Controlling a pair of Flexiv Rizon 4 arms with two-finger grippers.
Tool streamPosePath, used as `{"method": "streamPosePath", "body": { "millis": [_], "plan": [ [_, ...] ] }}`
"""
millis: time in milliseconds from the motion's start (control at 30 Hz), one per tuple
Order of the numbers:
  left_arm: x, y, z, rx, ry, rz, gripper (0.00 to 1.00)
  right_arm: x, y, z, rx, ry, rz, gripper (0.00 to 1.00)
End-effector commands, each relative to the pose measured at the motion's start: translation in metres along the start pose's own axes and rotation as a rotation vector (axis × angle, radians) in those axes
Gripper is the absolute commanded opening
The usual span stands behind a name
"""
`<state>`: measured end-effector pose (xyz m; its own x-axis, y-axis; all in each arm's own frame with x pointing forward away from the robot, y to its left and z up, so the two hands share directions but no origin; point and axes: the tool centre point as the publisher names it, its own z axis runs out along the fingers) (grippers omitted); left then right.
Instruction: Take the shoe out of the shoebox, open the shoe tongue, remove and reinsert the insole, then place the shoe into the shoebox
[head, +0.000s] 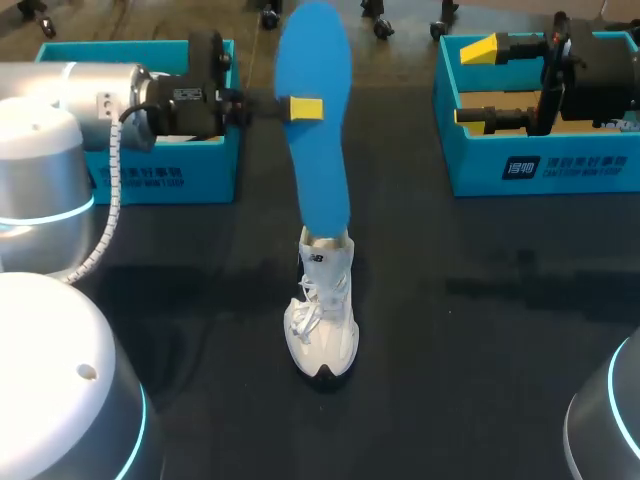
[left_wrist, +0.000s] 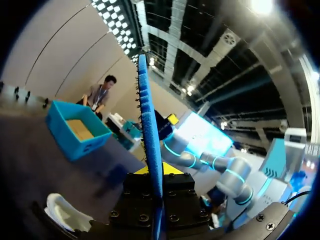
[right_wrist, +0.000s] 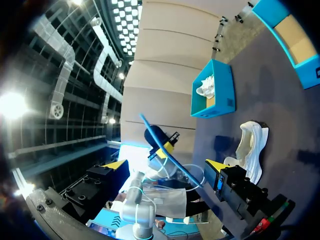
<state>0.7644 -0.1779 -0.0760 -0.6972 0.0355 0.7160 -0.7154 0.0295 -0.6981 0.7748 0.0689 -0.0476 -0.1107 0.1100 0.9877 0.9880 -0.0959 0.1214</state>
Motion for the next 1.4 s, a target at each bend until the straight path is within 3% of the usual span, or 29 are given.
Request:
{"method": "streamPosePath", "body": {
  "millis": [33,200,533,1033,1400],
  "plan": [
    [-0.006,0.001,0.006,-0.127,-0.058,-0.780,0.00,0.000,0.000,0.001,-0.001,-0.002,0.001,1.00],
    [-0.011,0.004,0.007,-0.119,-0.036,-0.850,0.00,0.002,0.000,0.002,-0.003,-0.012,-0.006,1.00],
    [-0.036,0.011,0.009,-0.117,0.003,-0.943,0.00,0.019,-0.011,0.013,-0.066,-0.179,0.023,1.00],
    [-0.044,0.015,0.014,-0.094,0.102,-0.899,0.00,0.048,-0.022,0.038,-0.002,-0.477,0.070,1.00],
    [-0.047,0.010,0.020,-0.096,0.114,-0.860,0.00,0.073,-0.028,0.049,0.006,-0.697,0.135,1.00]
  ]
}}
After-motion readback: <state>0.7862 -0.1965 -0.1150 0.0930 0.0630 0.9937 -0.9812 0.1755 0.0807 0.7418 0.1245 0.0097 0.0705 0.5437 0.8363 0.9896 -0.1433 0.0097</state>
